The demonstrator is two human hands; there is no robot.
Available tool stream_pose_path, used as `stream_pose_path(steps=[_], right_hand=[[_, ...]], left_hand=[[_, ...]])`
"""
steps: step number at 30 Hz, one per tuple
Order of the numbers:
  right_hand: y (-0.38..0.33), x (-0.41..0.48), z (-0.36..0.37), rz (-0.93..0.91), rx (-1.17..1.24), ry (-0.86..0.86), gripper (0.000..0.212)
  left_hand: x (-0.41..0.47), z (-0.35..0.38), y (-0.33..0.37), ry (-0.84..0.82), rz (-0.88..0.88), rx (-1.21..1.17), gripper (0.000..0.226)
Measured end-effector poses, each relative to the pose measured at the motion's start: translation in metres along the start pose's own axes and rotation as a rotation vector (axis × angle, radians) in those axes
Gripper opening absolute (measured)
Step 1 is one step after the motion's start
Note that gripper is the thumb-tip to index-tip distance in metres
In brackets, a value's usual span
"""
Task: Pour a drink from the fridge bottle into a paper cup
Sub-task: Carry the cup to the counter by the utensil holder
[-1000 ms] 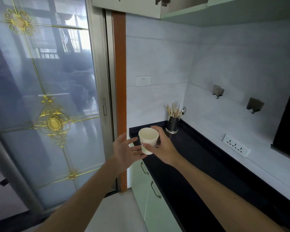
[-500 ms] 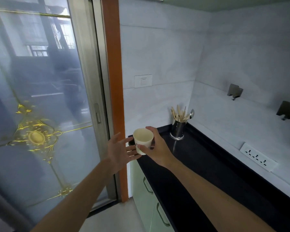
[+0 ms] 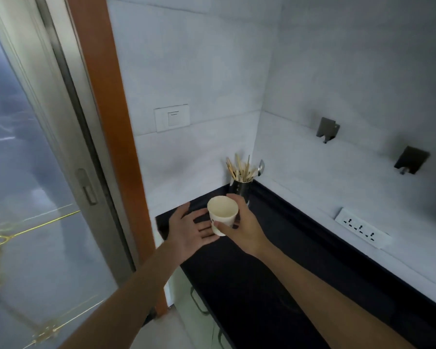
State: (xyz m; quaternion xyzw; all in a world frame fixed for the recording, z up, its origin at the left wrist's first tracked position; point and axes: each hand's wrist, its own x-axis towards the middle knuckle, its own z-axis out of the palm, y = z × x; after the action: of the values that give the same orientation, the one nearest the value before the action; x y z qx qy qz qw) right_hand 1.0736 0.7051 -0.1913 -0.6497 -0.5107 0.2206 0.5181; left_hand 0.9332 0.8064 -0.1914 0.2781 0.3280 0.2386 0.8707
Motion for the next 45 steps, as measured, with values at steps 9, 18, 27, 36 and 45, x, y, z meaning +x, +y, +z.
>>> stream_pose_path(steps=[9, 18, 27, 36, 45], right_hand=[[0.049, 0.002, -0.03, 0.153, -0.106, 0.285, 0.066], [0.071, -0.007, -0.045, 0.362, -0.159, 0.579, 0.072], [0.095, -0.037, -0.039, 0.465, -0.213, 0.755, 0.071], [0.148, -0.067, -0.01, 0.591, -0.262, 0.793, 0.073], [0.183, -0.082, 0.016, 0.669, -0.242, 0.773, 0.071]], left_hand=[[0.088, 0.031, -0.014, -0.141, -0.223, 0.143, 0.062], [0.149, 0.065, -0.036, -0.316, -0.426, 0.27, 0.057], [0.177, 0.071, -0.078, -0.399, -0.587, 0.354, 0.056], [0.194, 0.039, -0.125, -0.327, -0.702, 0.426, 0.061], [0.198, 0.011, -0.15, -0.284, -0.717, 0.552, 0.054]])
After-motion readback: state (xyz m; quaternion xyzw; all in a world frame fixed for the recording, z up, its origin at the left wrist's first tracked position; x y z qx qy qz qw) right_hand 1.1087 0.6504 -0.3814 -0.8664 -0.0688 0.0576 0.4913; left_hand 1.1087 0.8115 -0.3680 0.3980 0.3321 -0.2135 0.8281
